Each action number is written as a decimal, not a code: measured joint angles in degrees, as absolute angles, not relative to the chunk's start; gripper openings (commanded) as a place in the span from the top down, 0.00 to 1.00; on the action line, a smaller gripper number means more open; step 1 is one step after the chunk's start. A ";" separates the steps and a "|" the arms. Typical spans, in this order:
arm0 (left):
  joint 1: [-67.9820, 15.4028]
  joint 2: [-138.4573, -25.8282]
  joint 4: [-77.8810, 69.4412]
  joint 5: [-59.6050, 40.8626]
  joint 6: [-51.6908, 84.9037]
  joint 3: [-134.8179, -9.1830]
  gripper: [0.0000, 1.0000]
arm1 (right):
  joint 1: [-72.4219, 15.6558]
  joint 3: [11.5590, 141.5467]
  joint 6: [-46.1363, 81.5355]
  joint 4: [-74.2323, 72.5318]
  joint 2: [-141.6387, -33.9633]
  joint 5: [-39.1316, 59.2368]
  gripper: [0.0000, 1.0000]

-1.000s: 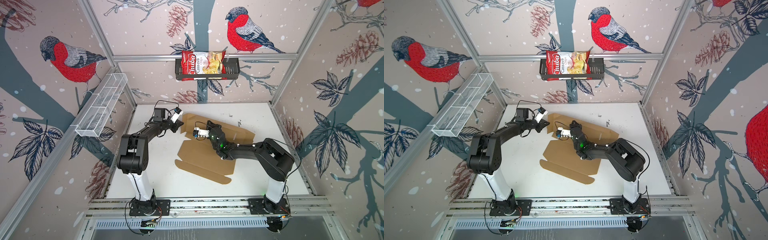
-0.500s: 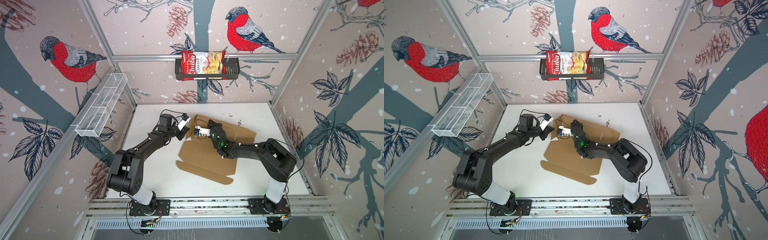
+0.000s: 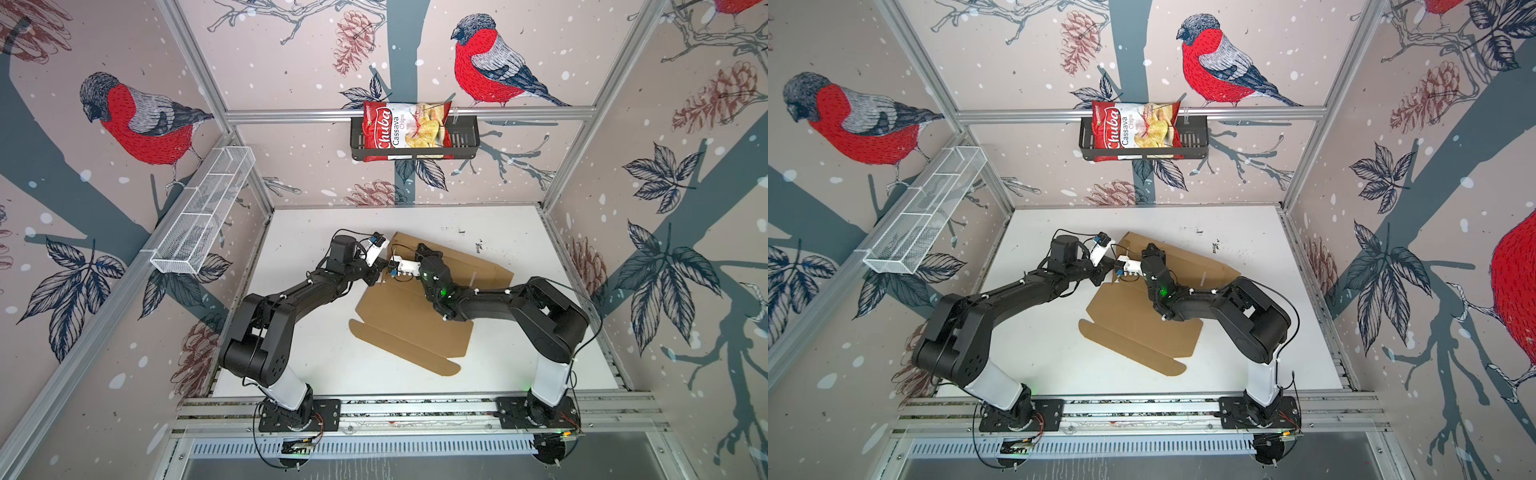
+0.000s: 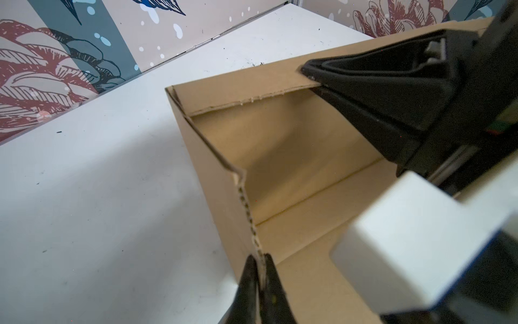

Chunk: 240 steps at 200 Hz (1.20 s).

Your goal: Fold the paper box

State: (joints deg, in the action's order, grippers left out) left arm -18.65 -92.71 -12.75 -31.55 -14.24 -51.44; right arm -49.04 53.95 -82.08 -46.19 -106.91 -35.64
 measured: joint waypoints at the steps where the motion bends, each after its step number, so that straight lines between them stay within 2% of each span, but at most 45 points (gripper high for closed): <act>1: -18.57 -92.79 -12.71 -31.62 -14.06 -51.55 0.81 | -49.04 53.95 -82.08 -46.19 -106.91 -35.62 1.00; 14: -16.99 -94.24 -12.21 -33.54 -13.69 -53.32 0.77 | -48.82 53.87 -82.08 -46.22 -106.80 -35.07 1.00; 41: -15.14 -96.31 -10.81 -35.31 -13.56 -56.38 0.76 | -48.97 53.54 -82.15 -46.35 -106.54 -32.71 1.00; 94: -14.96 -97.71 -10.04 -37.43 -13.47 -55.29 0.80 | -49.89 52.42 -83.22 -47.97 -106.10 -32.80 1.00; 131: -15.53 -96.36 -11.90 -35.99 -11.97 -52.71 0.81 | -50.96 52.73 -84.31 -47.42 -105.45 -33.87 1.00; 174: -17.96 -92.90 -13.32 -29.95 -9.65 -48.49 0.87 | -52.58 51.59 -85.34 -46.22 -103.26 -34.92 1.00; 240: -21.37 -89.69 -17.50 -22.74 -4.75 -42.83 0.75 | -55.31 46.61 -83.37 -50.92 -102.48 -38.02 1.00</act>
State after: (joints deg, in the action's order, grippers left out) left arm -21.37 -89.69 -17.50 -22.74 -4.75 -42.83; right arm -55.31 46.61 -83.37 -50.92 -102.48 -38.02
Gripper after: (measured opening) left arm 0.227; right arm 0.049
